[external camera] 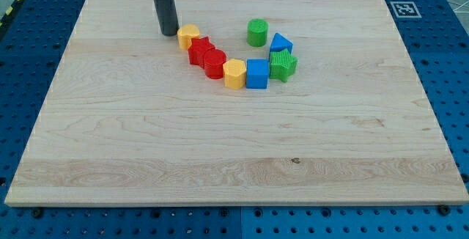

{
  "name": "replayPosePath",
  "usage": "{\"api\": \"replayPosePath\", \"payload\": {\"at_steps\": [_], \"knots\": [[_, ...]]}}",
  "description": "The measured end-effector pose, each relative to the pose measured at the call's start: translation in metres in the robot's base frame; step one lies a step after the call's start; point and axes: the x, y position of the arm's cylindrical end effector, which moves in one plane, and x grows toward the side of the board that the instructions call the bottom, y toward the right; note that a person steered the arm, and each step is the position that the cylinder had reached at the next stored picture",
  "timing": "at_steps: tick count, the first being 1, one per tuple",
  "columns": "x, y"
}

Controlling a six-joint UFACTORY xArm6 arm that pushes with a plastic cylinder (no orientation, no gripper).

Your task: Slide the red star slightly left a bit

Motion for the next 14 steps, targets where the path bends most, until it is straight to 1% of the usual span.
{"api": "replayPosePath", "payload": {"at_steps": [1,2,3,4,5,6,7,8,11,13,14], "knots": [[-0.006,-0.032],[-0.013,-0.035],[-0.037,0.006],[-0.042,0.058],[-0.042,0.094],[-0.042,0.117],[-0.034,0.123],[-0.009,0.123],[0.038,0.116],[0.057,0.099],[0.057,0.091]]}}
